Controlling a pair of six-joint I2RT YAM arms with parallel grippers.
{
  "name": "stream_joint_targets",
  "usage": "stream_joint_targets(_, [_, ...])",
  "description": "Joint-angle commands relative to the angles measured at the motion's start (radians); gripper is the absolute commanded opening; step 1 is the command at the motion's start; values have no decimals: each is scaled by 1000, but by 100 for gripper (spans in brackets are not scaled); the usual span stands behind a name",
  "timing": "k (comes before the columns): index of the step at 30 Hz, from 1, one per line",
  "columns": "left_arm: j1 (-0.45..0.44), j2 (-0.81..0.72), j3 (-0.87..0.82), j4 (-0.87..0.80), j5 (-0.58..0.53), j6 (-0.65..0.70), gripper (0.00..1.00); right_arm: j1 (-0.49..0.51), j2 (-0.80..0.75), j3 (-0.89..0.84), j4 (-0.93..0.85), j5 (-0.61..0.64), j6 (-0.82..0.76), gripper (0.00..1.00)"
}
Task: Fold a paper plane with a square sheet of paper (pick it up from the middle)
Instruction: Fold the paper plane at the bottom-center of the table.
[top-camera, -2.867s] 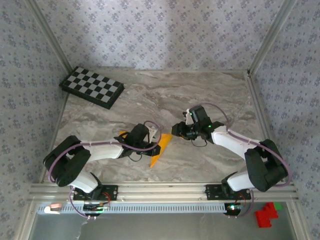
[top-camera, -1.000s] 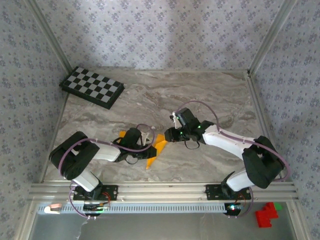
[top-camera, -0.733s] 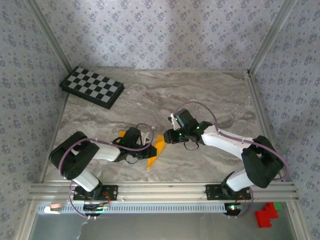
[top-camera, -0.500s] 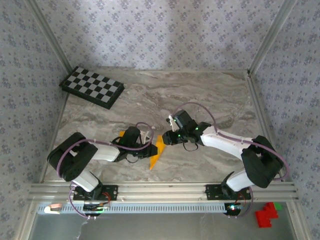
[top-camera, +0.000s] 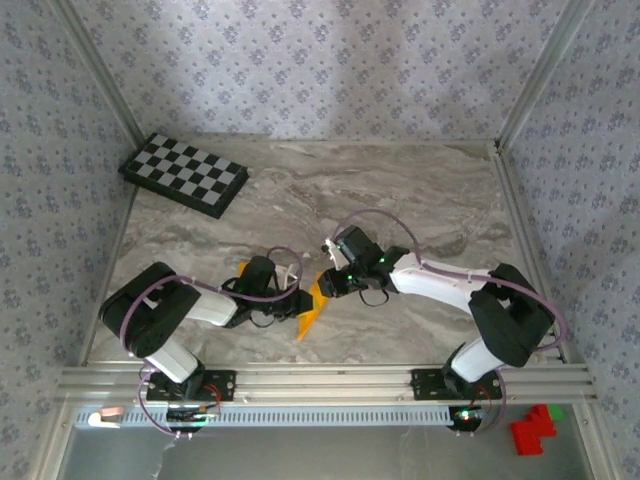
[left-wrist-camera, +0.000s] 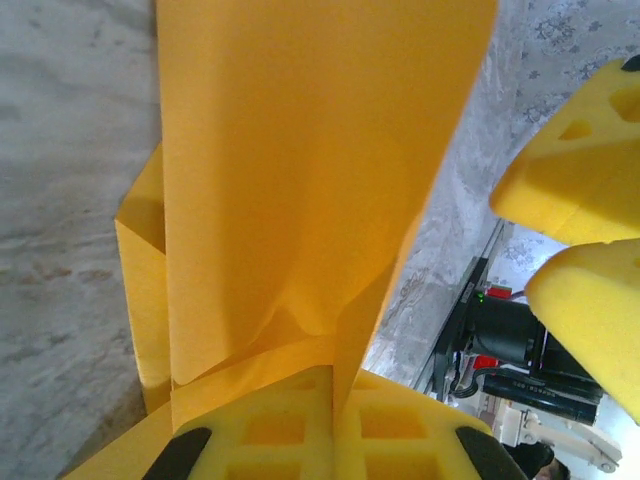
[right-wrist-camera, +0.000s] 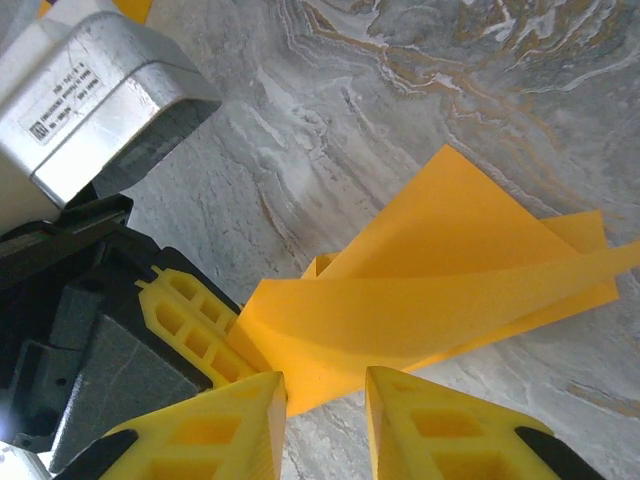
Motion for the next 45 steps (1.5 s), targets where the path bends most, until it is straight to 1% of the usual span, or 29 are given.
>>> stream_joint_targets(1, [19,19,-16,70,41,-38,0,21,33,39,1,-10,-35,27])
stream_joint_targets(12, [52,27,-50,97,55,-52,0,50,113,94,-1,-9,-56,23])
stream_joint_targets(27, [58,82,-86,181,39,-99,0,43,223,151,13,-17,-70,19])
stream_joint_targets(45, [58,74,-120,164,3,-98,0,31,305,192,14,-28,-87,18])
